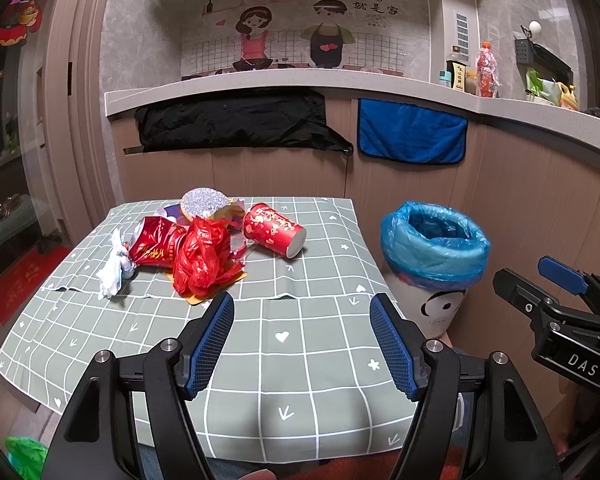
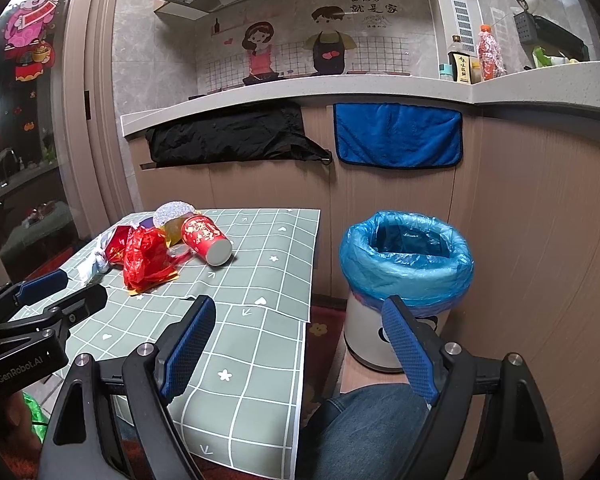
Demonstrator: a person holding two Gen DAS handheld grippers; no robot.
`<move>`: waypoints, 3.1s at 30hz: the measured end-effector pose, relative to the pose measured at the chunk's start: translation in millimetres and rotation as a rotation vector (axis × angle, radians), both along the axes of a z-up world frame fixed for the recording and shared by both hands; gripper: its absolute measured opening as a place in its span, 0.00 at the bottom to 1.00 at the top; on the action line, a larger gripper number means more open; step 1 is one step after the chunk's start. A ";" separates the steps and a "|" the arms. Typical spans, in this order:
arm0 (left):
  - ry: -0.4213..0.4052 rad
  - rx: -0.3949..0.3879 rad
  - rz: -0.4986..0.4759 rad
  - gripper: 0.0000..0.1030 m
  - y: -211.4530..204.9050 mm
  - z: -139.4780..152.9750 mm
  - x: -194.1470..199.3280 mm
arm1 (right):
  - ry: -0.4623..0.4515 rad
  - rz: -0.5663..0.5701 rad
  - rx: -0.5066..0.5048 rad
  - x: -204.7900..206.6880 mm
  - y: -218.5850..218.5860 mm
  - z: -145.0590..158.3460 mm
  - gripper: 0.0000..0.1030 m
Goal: Collect trash
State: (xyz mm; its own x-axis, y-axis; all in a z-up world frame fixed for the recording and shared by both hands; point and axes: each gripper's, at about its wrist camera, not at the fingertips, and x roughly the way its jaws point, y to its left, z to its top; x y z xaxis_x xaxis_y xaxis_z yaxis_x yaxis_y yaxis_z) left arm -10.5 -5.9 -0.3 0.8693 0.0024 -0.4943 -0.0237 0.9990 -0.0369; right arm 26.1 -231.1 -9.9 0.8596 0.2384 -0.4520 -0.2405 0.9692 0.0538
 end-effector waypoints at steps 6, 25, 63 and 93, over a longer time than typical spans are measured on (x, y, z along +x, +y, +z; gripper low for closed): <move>-0.002 0.006 -0.003 0.69 0.4 1.8 7.4 | 0.000 0.001 0.000 0.2 0.5 -0.6 0.81; 0.001 0.004 -0.005 0.69 0.8 2.0 7.4 | 0.002 0.001 0.002 0.1 -0.1 -0.7 0.81; 0.050 -0.091 0.191 0.65 126.9 -16.2 51.2 | 0.016 0.207 -0.045 79.4 65.7 11.0 0.80; 0.115 -0.298 0.295 0.13 278.1 -88.8 153.8 | 0.219 0.497 -0.077 192.3 230.3 -32.3 0.80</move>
State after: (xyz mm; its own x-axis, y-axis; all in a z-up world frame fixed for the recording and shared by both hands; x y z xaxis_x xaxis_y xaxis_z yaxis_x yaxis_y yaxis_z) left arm 143.3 272.2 -89.0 0.7917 0.0854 -0.6049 -0.3278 0.8949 -0.3027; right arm 218.4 -0.8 -42.2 0.5359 0.5511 -0.6396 -0.6615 0.7448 0.0875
